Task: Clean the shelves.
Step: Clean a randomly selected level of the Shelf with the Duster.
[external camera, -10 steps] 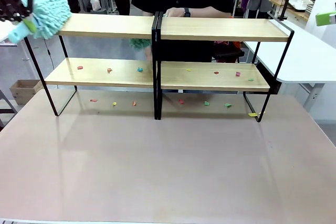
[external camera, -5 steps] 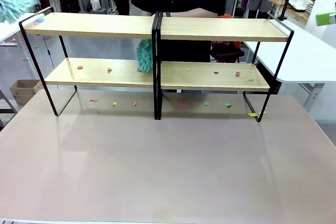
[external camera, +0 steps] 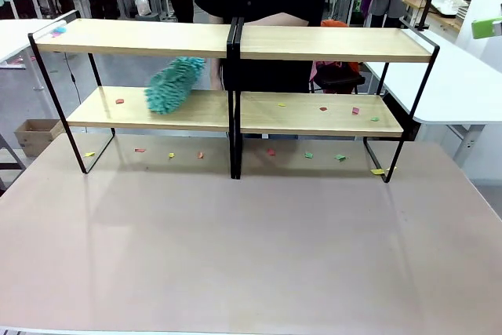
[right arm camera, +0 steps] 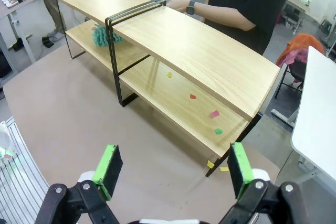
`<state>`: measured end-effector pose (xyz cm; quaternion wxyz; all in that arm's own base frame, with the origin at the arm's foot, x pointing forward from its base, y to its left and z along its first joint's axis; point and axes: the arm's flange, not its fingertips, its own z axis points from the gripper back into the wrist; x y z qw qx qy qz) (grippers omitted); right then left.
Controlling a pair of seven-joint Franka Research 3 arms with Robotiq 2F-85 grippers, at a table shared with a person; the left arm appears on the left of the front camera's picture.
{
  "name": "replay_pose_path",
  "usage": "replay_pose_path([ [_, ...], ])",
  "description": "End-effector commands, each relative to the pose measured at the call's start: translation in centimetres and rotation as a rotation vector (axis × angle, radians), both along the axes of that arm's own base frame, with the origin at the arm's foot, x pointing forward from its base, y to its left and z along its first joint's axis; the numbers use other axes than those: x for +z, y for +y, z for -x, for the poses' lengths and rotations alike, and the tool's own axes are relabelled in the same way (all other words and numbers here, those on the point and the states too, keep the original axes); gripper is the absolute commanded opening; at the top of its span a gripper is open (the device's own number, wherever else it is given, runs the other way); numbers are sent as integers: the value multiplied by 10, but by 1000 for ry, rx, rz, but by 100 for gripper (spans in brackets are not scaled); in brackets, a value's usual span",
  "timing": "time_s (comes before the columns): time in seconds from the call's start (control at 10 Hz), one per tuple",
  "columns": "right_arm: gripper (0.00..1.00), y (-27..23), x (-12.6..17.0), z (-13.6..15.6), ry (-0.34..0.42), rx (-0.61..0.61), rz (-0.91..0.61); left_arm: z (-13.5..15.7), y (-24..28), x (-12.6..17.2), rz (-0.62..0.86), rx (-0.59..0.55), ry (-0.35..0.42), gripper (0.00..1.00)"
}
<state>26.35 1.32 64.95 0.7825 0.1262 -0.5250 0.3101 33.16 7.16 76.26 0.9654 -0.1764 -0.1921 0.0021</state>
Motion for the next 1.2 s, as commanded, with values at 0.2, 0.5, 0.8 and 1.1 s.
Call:
replay_pose_path([
  [0.2, 100, -1, 1, -1, -2, 4, -5, 94, 20, -1, 206, -487, -84, 13],
  [0.5, 100, -1, 1, -1, -2, 4, -5, 179, 73, -36, 150, -804, -218, 13],
  [0.8, 100, -1, 1, -1, -2, 4, -5, 193, 88, -70, 233, -712, -223, 13],
  [1.1, 100, -1, 1, -1, -2, 4, -5, 203, 98, -66, 191, -784, -217, 13],
])
